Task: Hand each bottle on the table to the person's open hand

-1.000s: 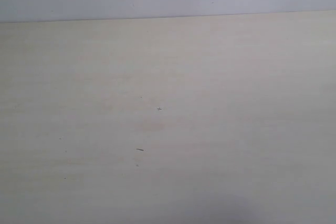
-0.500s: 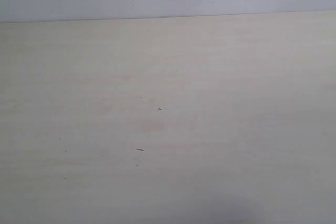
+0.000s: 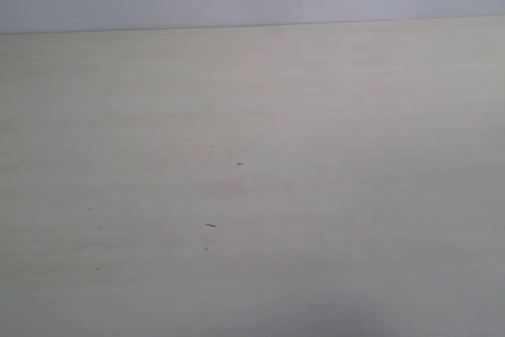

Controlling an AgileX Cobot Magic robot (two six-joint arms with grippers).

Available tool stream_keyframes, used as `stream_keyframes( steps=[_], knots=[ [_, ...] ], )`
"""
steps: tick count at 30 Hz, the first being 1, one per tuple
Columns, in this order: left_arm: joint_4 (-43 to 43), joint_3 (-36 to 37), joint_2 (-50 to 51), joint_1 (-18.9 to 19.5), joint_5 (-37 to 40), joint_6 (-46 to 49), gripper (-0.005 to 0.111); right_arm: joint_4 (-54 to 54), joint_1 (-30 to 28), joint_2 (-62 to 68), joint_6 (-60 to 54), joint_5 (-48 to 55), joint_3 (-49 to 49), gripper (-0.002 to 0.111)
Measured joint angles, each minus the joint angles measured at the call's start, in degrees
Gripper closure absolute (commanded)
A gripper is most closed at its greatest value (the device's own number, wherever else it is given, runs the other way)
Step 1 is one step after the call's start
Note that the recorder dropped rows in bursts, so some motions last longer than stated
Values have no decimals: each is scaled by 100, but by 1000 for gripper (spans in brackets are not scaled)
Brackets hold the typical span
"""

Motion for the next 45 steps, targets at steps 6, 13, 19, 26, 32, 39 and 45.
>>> stream_keyframes(
  steps=[6,13,19,26,32,39,45],
  knots=[
    [20,0,-431,1301,399,0,107,0,0,0,0,0,0,108],
    [35,0,-480,1669,834,0,107,0,0,0,0,0,0,108],
    [2040,0,-480,1669,1016,-2171,107,0,0,0,0,0,0,108],
    [6710,0,-480,1669,1040,-6954,107,0,0,0,0,0,0,108],
    [8315,97,-798,1669,1050,-7154,107,0,0,0,0,0,0,108],
    [8389,277,-1166,1669,1050,-7154,107,0,0,0,0,0,0,108],
    [8048,549,-1499,1669,1050,-7159,107,0,0,0,0,0,0,108]
  ],
)
